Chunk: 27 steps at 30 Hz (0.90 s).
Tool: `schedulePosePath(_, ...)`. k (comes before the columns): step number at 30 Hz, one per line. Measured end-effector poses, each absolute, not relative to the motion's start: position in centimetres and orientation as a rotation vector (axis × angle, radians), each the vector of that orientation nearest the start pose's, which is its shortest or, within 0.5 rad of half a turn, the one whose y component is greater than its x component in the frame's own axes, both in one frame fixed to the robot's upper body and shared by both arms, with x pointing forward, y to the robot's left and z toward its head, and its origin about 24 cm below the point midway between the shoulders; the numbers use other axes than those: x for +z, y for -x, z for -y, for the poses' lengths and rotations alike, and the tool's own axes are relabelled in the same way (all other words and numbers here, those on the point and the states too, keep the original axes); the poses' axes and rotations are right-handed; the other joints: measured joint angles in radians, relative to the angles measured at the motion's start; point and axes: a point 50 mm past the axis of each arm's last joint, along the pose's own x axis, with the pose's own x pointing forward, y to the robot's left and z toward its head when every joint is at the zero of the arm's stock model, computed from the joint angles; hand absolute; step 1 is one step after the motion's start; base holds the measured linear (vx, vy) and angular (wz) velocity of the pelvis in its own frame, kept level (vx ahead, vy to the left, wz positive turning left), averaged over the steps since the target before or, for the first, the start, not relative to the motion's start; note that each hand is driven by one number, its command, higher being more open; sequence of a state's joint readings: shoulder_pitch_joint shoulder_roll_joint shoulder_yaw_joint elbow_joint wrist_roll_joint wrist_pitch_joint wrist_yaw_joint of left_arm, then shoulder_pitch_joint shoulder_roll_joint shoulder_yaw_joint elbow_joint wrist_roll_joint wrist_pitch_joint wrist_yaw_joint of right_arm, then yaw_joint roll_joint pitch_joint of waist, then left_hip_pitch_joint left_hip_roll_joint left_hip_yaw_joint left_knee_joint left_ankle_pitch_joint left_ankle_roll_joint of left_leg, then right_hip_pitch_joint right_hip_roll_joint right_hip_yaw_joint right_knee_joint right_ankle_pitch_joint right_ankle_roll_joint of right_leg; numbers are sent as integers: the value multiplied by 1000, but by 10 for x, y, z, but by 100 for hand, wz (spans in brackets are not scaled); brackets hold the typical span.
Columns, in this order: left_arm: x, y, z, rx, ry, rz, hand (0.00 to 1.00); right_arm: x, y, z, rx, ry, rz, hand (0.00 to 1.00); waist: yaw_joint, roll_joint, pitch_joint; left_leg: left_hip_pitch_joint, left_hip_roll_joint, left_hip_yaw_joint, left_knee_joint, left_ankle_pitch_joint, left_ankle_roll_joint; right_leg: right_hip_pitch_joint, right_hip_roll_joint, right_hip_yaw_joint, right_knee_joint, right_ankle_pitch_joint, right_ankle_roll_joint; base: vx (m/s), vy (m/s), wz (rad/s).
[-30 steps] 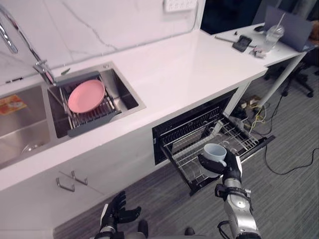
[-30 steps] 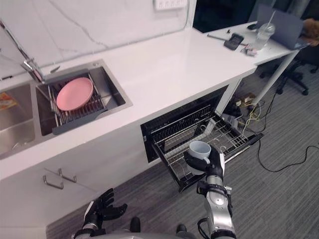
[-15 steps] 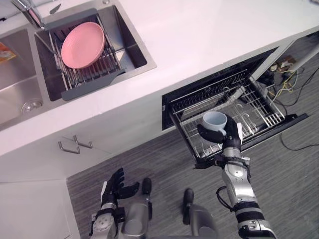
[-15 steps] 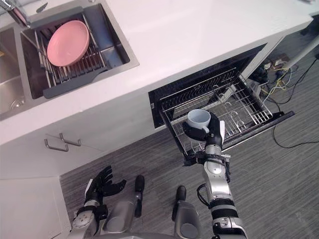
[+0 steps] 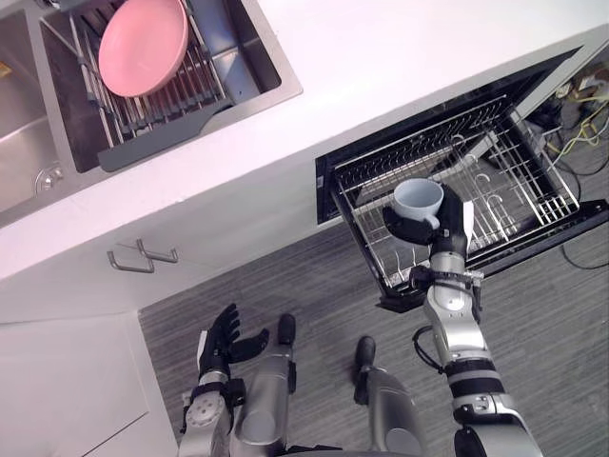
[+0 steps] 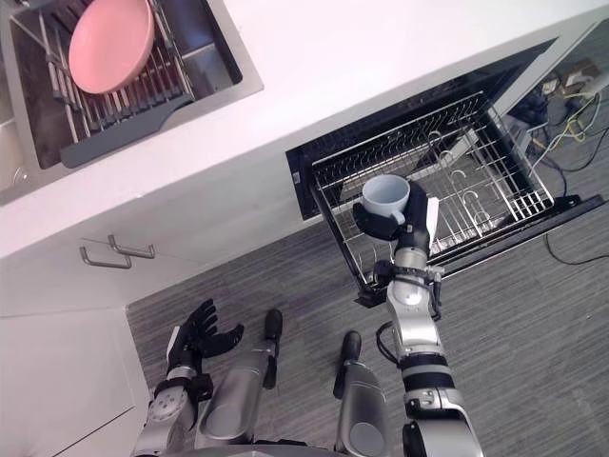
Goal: Walk over to the sink, pick up the cup, carry it to the dishwasher, place the cup inside the dishwasher, then close the dishwasher door
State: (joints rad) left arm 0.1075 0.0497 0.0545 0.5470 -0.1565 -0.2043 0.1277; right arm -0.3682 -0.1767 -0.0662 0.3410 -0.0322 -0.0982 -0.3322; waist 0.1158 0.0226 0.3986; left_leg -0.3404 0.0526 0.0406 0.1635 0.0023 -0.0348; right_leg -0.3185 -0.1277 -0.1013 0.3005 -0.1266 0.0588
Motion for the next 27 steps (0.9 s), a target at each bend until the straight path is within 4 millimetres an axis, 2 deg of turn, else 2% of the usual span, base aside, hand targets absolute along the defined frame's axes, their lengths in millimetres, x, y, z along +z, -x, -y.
schedulePosePath(3,-79,-190,-188,277,84,-433,90,81,-324,199,-354,170,133,30,8,0,7,-2,-2,-1,-1,0,0,0,-2,-4,0,-3,0,31,1,5)
schedulePosePath(4,-79,-191,-187,277,86,-430,90,80,-324,198,-354,171,125,90,9,0,11,-3,-2,-2,-1,0,0,0,-2,-7,0,-4,-1,24,-2,5)
schedulePosePath(21,-79,-192,-178,282,101,-433,90,76,-328,198,-388,144,90,90,9,0,14,-3,-1,1,-4,1,-1,-4,0,-2,0,-4,-2,1,0,0)
schedulePosePath(27,-80,-192,-176,272,100,-436,90,63,-320,198,-392,139,54,90,12,0,14,36,2,12,-22,1,-3,24,3,9,-7,-4,-2,0,-4,-5)
